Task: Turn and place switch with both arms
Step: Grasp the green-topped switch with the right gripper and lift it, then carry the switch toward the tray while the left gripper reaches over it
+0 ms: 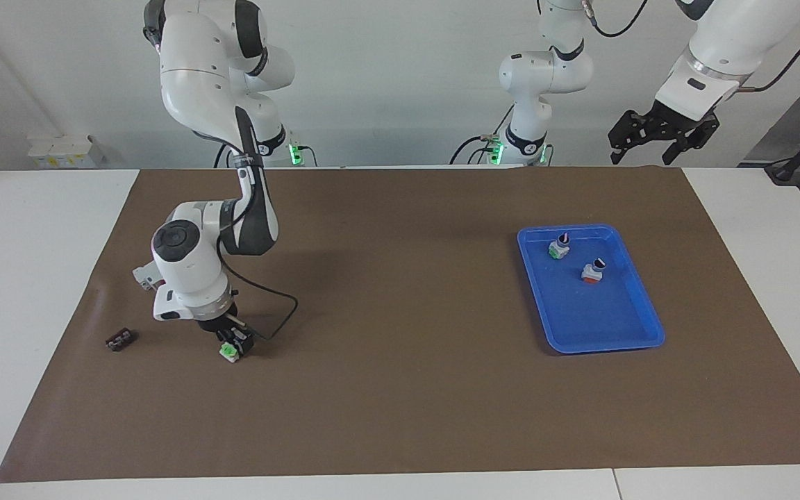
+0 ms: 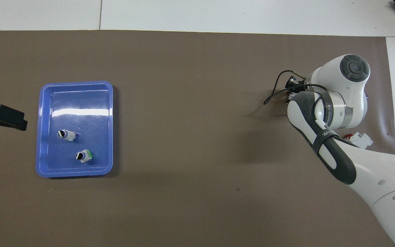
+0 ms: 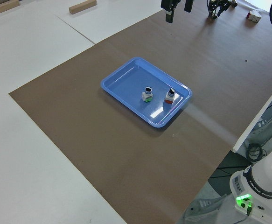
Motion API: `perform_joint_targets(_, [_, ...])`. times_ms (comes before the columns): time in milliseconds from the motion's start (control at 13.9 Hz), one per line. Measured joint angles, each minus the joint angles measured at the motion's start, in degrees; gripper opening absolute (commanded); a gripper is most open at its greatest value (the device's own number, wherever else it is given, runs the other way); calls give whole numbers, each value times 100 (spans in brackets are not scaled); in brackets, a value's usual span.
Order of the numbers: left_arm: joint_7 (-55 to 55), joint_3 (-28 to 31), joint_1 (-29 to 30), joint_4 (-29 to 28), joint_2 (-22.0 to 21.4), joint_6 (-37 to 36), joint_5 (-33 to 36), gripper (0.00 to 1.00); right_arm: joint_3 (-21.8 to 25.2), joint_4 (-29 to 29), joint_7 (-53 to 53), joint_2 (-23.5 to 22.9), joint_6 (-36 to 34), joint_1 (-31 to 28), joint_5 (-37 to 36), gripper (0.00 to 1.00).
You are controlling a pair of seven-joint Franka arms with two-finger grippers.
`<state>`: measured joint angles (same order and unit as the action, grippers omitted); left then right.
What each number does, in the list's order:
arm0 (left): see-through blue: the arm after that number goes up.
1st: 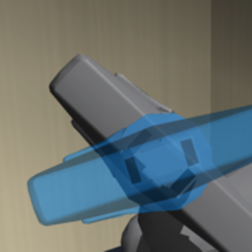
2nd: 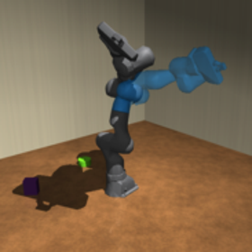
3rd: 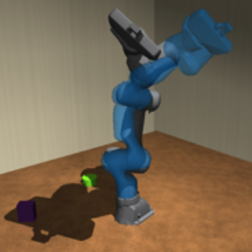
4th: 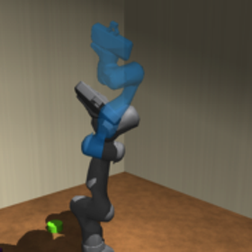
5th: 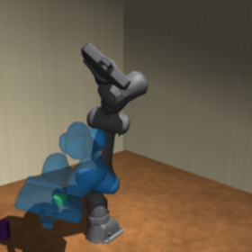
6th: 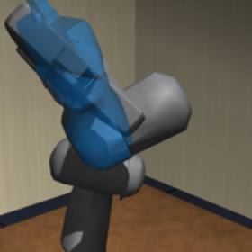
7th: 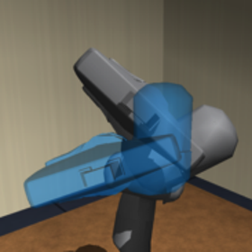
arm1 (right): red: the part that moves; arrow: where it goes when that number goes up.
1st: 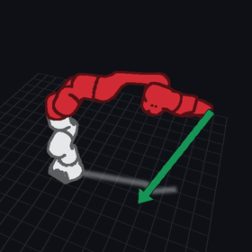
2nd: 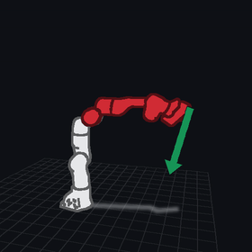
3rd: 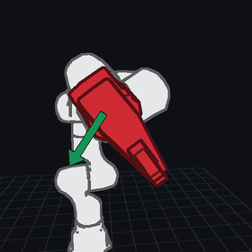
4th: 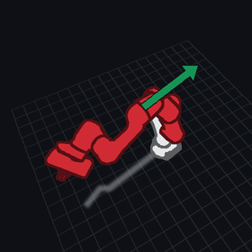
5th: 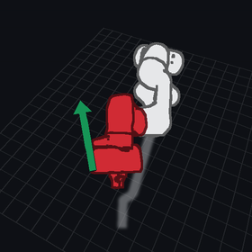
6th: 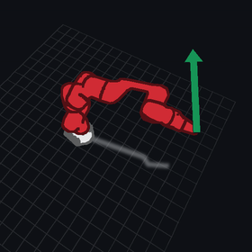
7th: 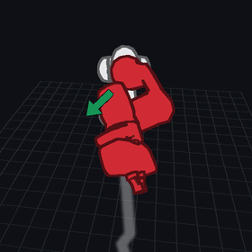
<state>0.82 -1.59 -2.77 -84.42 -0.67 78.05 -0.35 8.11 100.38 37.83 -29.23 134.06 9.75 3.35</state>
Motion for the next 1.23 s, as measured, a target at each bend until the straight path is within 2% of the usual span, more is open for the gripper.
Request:
perform_joint_targets(216, [0,0,0,0,0,0,0,100,-1,-35,0,-17,-3,-16,204,0])
perform_joint_targets(361, [0,0,0,0,0,0,0,100,-9,-217,2,-34,-263,-12,834,0])
perform_joint_targets(577, [0,0,0,0,0,0,0,100,-33,-631,329,-12,-1028,60,1842,0])
perform_joint_targets(794, [0,0,0,0,0,0,0,100,-285,-851,1919,192,-1548,303,2341,0])
perform_joint_targets(1010, [0,-1,0,0,-2,-39,0,100,-709,-992,3429,434,-1721,419,2829,0])
perform_joint_targets(1227, [0,-24,-8,-2,-11,-82,0,100,-1190,-1078,4406,591,-1759,414,3151,0])
